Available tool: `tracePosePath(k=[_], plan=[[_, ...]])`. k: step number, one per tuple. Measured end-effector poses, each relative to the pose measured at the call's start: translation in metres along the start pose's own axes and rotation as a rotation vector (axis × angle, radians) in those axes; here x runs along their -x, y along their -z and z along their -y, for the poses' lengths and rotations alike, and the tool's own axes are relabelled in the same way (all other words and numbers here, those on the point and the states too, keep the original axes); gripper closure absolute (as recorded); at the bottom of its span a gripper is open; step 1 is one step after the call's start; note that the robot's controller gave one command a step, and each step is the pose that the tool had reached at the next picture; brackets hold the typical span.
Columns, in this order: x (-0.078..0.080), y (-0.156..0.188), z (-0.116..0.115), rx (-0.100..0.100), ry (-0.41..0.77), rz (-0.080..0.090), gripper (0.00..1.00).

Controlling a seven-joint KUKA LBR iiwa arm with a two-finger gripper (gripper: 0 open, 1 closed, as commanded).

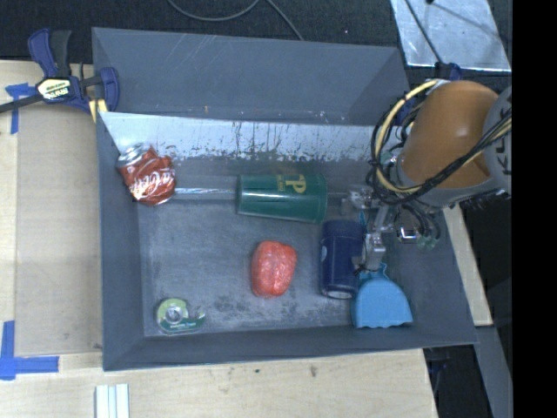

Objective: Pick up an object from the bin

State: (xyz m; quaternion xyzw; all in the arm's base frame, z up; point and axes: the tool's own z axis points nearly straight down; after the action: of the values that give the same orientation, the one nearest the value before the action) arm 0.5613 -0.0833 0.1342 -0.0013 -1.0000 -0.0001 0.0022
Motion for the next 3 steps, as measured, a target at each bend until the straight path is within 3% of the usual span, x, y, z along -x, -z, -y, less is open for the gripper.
tracePosePath(k=[1, 2, 3], plan=[[0.002, 0.005, 0.000, -0.001, 0.002, 0.007, 0.00], [0.000, -0.009, 0.003, 0.000, -0.123, 0.012, 0.00], [-0.004, -0.035, 0.003, 0.002, -0.364, -0.001, 0.00]])
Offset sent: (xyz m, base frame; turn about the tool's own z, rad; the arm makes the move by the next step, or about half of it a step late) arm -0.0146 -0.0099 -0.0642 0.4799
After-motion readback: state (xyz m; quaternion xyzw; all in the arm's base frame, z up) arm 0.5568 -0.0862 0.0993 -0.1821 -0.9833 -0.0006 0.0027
